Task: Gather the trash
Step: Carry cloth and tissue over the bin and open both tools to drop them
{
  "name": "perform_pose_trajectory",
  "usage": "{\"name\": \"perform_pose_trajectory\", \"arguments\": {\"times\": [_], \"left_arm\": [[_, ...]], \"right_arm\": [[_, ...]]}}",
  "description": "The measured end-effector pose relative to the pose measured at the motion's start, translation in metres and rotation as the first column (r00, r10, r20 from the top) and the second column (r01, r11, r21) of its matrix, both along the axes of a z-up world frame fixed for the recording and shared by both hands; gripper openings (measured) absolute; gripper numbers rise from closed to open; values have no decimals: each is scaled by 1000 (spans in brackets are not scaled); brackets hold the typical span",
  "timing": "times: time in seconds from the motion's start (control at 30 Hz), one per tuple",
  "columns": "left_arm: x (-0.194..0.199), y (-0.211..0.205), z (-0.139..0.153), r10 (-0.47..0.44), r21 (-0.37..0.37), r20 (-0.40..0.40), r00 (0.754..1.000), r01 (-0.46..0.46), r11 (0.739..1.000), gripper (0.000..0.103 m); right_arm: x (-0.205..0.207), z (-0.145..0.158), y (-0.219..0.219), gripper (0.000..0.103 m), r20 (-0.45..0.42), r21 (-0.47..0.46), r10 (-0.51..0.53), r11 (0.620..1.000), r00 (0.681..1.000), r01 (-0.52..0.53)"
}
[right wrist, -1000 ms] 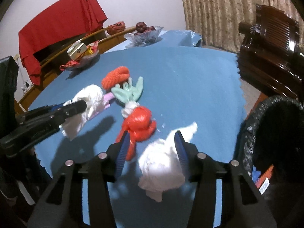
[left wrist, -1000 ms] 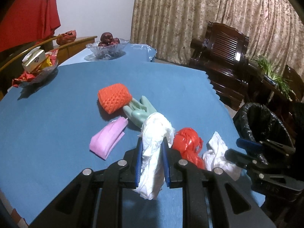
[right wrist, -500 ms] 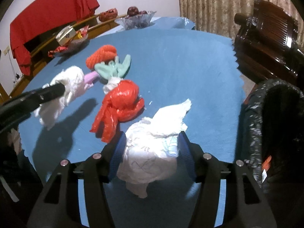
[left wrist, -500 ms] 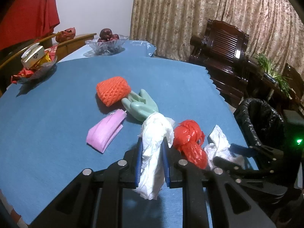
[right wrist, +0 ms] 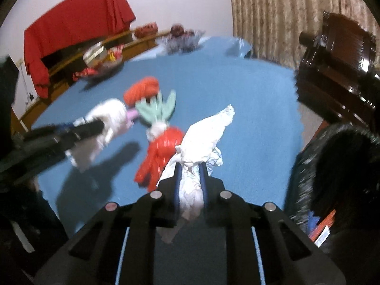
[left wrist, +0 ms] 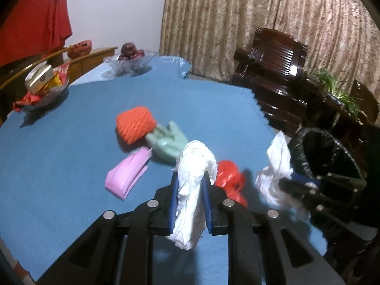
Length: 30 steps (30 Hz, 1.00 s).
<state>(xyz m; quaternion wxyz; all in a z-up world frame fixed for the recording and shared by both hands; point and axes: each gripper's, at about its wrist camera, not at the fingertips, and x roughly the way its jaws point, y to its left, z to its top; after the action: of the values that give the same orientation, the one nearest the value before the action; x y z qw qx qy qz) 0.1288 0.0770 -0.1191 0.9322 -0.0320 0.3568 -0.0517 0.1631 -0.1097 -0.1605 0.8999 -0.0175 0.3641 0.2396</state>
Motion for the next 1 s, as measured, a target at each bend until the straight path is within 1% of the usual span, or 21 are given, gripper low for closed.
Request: {"name": "perform_pose_trajectory", "arguments": {"times": [0.13,0.23,0.37,0.43,0.5,0.63,0.73,0.77,0.8,0.83,0.87,0.93,1.0], "left_arm": [[0,-25,23,-54,-7,49,997,54,999,19],[0,-47,35,-98,-17,76,992,99,995,19],[3,-91,47,-186,-36,103,977,191,981,19],[5,-111,50,-223,-48,110,969,229,972,19],[7,-138,53,-273,-51,117,955,280,959,19],[9,-181,55,-347,-52,127,929,356,933,19],[16,-217,51,-404,-70,117,907,414,908,19],[18,-226,50,-420,-73,111,901,429,900,20],[21,-237,48,-444,-78,100,891,451,889,21],[23,-246,45,-459,-85,95,884,466,881,27],[26,-252,44,-465,-90,90,881,472,877,45],[30,-262,41,-475,-110,76,877,481,870,61],[32,-266,38,-481,-117,66,874,485,866,61]], "right_arm": [[-7,32,-25,14,64,37,-53,998,996,51],[-14,52,-52,14,110,39,-105,994,988,101],[-24,71,-97,14,149,34,-186,983,971,183],[-28,75,-118,14,162,26,-226,974,961,225],[-34,76,-145,14,168,13,-273,961,947,275],[-41,69,-186,14,162,-4,-350,935,923,355],[-44,61,-214,16,153,-19,-401,912,903,409],[-45,57,-221,21,148,-26,-418,905,896,426],[-44,52,-228,22,137,-37,-436,895,890,444],[-44,46,-237,26,126,-48,-456,884,881,464],[-46,42,-242,39,117,-55,-469,877,876,477],[-47,33,-255,59,100,-69,-499,860,861,506],[-50,27,-261,60,91,-74,-515,850,852,521]]}}
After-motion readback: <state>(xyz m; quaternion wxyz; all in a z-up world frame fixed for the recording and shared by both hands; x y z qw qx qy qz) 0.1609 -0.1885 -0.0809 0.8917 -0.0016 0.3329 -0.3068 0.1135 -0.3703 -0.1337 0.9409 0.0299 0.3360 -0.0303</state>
